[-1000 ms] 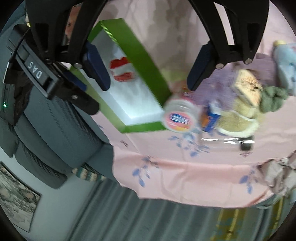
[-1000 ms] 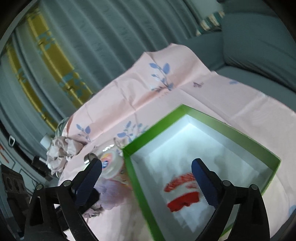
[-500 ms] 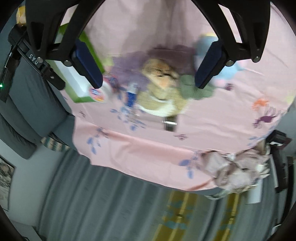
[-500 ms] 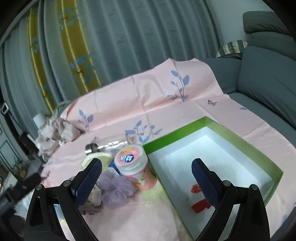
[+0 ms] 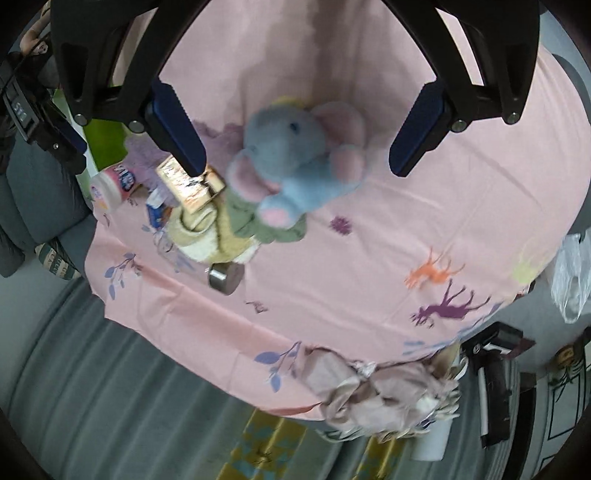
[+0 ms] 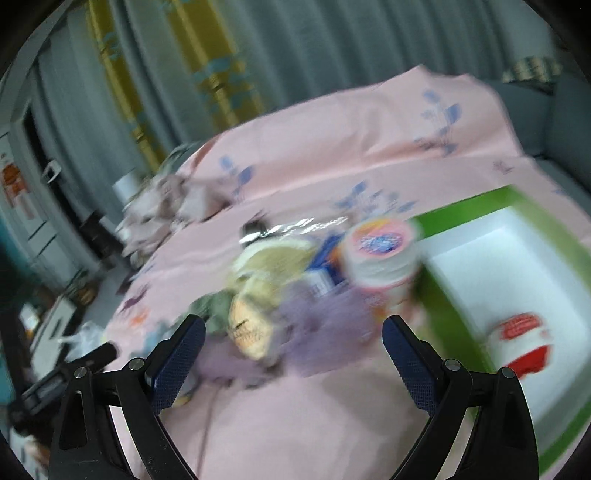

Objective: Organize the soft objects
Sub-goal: 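Grasp the light-blue plush elephant with the right gripper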

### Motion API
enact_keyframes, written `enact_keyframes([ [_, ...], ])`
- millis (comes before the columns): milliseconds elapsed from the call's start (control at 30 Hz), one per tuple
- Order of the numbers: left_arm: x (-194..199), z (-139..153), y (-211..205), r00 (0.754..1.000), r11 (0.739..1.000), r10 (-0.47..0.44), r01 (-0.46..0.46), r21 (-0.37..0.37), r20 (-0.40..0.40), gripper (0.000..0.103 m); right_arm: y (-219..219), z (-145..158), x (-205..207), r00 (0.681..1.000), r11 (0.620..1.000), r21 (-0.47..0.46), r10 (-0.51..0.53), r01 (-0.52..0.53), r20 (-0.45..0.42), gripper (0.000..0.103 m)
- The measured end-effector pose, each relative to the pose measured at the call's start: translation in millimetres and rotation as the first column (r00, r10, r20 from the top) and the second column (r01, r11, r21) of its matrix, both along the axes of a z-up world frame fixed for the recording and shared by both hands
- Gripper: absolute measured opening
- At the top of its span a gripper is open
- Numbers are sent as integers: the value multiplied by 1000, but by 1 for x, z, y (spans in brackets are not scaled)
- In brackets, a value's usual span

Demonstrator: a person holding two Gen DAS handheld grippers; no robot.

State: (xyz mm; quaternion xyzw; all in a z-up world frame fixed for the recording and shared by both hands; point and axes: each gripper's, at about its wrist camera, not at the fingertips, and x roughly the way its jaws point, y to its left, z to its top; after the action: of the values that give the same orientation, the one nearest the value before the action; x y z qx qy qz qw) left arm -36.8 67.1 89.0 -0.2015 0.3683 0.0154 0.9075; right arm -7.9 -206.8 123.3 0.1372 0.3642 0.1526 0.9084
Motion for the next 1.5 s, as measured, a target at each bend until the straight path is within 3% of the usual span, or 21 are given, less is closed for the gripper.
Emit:
enact_keyframes([
  [200,6,-26,6,994,993,-54,44,-105,-96,97,33,-17,8,985,983,122,149,-137,-90,95],
  [333,7,-31,6,992,989,-70,55,-137,-104,96,59,-22,22,960,963,174,232,-204,-159,79],
  [400,10,-34,6,990,985,-82,63,-160,-118,93,73,-24,33,943,951,203,273,-234,-191,78],
  [433,11,-35,6,988,983,-91,69,-172,-123,93,81,-25,38,935,947,200,291,-251,-203,76],
  [533,14,-38,10,986,979,-104,79,-189,-130,93,117,-21,49,925,948,46,317,-315,-208,76],
  [567,14,-39,12,987,980,-97,71,-187,-132,92,127,-22,53,917,940,33,338,-339,-214,76],
  [633,15,-45,15,985,981,-83,54,-185,-151,91,138,-27,62,899,932,39,358,-360,-253,76],
  [833,19,-55,18,978,951,-127,72,-299,-167,84,170,-48,78,830,894,57,435,-445,-348,76],
  [1000,22,-58,17,975,916,-167,99,-389,-147,61,176,-60,77,829,887,-10,427,-461,-360,66],
  [1200,24,-52,4,973,940,-194,148,-306,-126,55,182,-68,78,816,867,-76,430,-493,-385,64],
  [1333,24,-47,-4,974,956,-197,165,-243,-112,54,175,-69,74,835,883,-56,417,-465,-360,63],
  [1500,12,-33,-19,975,973,-215,208,-102,-62,53,157,-63,59,855,900,13,419,-437,-307,60],
])
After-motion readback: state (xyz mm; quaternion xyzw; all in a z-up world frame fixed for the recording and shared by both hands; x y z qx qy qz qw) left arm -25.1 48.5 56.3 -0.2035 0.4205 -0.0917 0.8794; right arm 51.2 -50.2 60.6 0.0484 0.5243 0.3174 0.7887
